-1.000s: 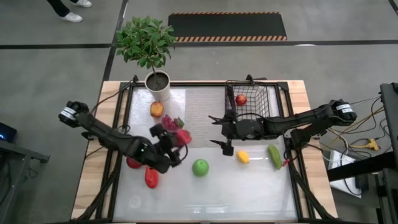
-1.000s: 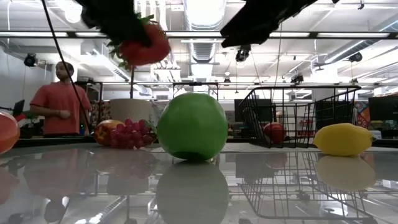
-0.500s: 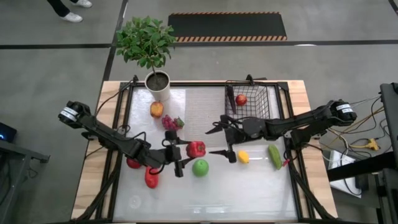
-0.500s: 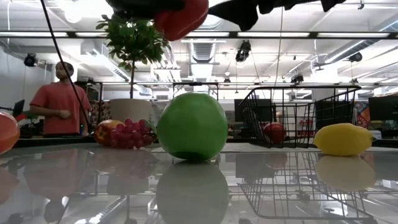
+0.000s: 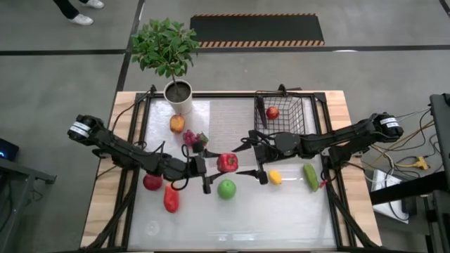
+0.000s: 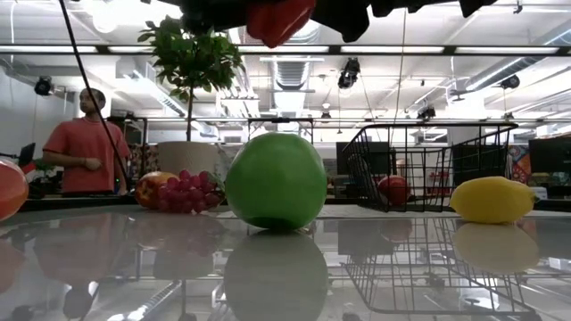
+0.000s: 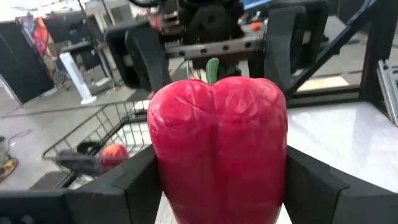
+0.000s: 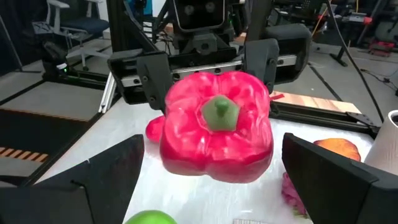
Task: Build produce basket
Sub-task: Put the red bell pepper into the wire basket
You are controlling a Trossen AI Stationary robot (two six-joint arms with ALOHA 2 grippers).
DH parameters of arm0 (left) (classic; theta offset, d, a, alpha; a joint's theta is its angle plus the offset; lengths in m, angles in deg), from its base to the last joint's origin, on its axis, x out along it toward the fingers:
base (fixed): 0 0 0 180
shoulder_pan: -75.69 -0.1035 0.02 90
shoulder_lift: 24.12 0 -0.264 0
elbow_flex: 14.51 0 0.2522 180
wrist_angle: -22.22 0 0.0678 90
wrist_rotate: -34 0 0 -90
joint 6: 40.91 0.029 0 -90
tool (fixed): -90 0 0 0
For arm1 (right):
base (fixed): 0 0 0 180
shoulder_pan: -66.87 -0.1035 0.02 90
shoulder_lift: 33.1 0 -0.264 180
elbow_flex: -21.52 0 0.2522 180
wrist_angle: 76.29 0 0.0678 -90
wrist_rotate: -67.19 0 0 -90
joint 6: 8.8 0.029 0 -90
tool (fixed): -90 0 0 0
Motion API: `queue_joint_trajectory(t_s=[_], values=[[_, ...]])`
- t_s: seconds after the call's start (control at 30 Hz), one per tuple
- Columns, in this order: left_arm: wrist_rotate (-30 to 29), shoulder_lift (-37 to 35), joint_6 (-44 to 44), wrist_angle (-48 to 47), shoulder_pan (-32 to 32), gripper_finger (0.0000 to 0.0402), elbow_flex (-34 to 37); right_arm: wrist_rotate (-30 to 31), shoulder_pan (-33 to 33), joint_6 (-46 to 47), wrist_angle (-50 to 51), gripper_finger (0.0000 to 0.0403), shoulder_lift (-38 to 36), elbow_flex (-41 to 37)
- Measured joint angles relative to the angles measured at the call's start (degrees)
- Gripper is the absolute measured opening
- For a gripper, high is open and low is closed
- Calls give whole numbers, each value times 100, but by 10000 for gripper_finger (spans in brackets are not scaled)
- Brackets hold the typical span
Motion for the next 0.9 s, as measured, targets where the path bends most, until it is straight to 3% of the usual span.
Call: queue_joint_trajectory(t_s=[0.27,0.63,0.9], values=[[401,300,330,655,-220,245,-13,2,0,8,-17,355,0,0],[425,312,373,730,-292,247,-9,7,2,34,7,261,0,-2],[225,317,227,721,-294,311,-7,98,9,115,40,266,-2,-2]])
